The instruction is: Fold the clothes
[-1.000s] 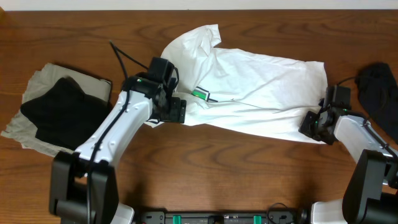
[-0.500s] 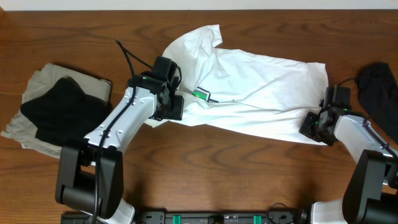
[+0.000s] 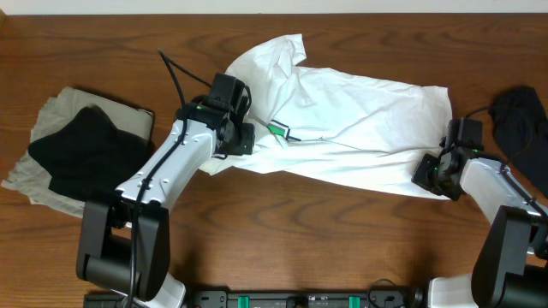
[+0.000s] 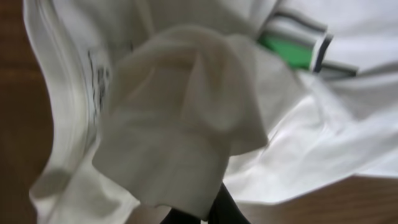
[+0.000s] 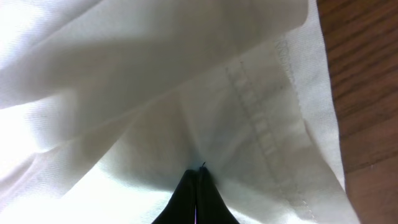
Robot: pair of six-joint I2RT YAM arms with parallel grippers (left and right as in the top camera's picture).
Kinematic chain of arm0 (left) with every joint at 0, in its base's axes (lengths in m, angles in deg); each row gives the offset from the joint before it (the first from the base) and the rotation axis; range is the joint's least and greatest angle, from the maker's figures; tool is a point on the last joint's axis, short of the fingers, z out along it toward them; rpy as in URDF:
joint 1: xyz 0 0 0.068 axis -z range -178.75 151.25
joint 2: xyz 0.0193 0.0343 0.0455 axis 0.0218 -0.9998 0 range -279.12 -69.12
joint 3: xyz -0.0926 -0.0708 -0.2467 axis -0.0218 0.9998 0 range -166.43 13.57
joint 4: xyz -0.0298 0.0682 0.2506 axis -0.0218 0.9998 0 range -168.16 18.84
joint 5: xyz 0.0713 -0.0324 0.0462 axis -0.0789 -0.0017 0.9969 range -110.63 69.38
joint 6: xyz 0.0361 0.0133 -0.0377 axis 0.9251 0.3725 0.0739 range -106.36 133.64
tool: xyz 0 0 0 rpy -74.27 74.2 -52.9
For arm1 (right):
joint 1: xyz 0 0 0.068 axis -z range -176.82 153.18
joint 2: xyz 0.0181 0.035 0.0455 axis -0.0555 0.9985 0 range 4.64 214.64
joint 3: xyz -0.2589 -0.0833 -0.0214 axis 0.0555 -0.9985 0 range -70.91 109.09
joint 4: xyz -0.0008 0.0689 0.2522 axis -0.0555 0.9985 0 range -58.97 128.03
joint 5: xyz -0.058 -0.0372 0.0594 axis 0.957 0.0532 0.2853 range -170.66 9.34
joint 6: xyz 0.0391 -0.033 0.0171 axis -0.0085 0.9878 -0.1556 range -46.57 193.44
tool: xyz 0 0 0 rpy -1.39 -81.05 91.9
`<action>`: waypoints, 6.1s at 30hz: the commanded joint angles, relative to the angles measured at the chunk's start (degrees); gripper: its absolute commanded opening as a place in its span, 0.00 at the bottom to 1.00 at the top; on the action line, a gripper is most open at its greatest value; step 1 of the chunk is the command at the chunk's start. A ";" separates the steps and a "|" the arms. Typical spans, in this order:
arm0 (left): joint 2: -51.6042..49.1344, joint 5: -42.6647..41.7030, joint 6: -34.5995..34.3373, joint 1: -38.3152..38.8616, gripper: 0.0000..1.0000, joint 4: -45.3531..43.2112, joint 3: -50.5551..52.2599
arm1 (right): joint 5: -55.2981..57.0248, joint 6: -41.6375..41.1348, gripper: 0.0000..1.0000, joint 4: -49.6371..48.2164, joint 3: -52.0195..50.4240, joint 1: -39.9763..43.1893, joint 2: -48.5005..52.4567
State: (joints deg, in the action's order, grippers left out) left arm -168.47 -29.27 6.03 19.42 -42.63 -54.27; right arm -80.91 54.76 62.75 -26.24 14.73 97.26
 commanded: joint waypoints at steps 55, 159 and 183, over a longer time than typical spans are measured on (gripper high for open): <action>-1.44 15.17 2.51 0.13 0.55 0.09 5.01 | 3.91 -0.59 0.01 1.70 -2.78 0.44 2.84; -7.06 4.55 0.68 0.57 0.42 -6.34 12.83 | 11.85 -6.95 0.01 1.66 -2.78 6.01 2.84; -7.04 4.55 -9.03 0.50 0.30 8.85 20.15 | 13.57 -6.08 0.03 0.22 -2.78 6.05 2.84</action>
State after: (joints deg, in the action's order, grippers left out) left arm -169.89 -26.67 -2.48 19.90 -36.93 -40.71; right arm -69.59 48.24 63.10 -26.68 20.00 97.26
